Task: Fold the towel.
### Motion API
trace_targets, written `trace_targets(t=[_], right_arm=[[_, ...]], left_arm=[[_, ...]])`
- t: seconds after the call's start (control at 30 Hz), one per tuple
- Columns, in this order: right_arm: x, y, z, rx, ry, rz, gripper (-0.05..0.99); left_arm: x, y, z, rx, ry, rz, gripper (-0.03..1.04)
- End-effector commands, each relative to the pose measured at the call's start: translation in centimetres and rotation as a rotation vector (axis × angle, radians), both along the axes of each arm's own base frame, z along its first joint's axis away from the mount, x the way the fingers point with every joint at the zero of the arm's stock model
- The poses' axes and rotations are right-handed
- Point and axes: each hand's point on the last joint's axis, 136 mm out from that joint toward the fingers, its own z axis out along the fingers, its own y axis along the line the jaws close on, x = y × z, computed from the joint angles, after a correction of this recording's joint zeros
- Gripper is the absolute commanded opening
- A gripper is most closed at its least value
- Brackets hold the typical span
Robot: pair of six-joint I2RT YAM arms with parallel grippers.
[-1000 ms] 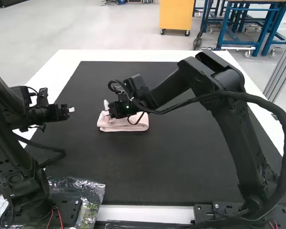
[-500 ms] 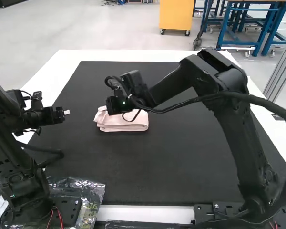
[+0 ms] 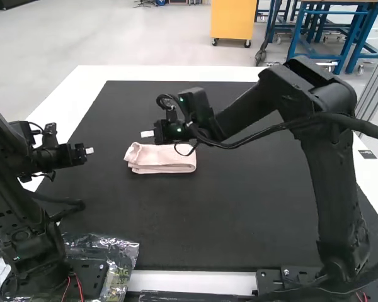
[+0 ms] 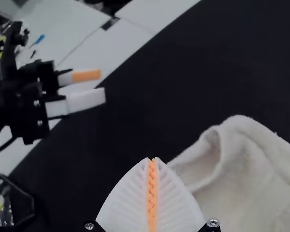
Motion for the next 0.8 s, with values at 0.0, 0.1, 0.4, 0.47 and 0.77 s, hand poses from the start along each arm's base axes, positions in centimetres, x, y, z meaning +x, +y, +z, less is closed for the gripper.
trace_targets(t=[0.0,0.1,0.4,0.47,0.77], right_arm=[[0.5,-0.3,-1.1,-0.002,-0.006,0.016,-0.03],[0.7,-0.4,-2.2,-0.006,-0.005,0.015,-0.02],[1.2,0.4,-4.5,-0.003,0.003,0.035,-0.03],[1.3,0.6,-4.8,-0.001,0.004,0.040,-0.02],[1.9,1.9,-5.7,0.006,0.003,0.057,-0.02]], left_arm=[[0.1,-0.3,0.7,0.015,-0.029,-0.023,0.97],[0.2,-0.4,0.8,0.017,-0.032,-0.027,0.97],[0.3,-0.4,0.9,0.014,-0.040,-0.028,0.97],[0.3,-0.4,1.0,0.013,-0.041,-0.031,0.97],[0.2,-0.7,0.9,0.003,-0.043,-0.041,0.97]])
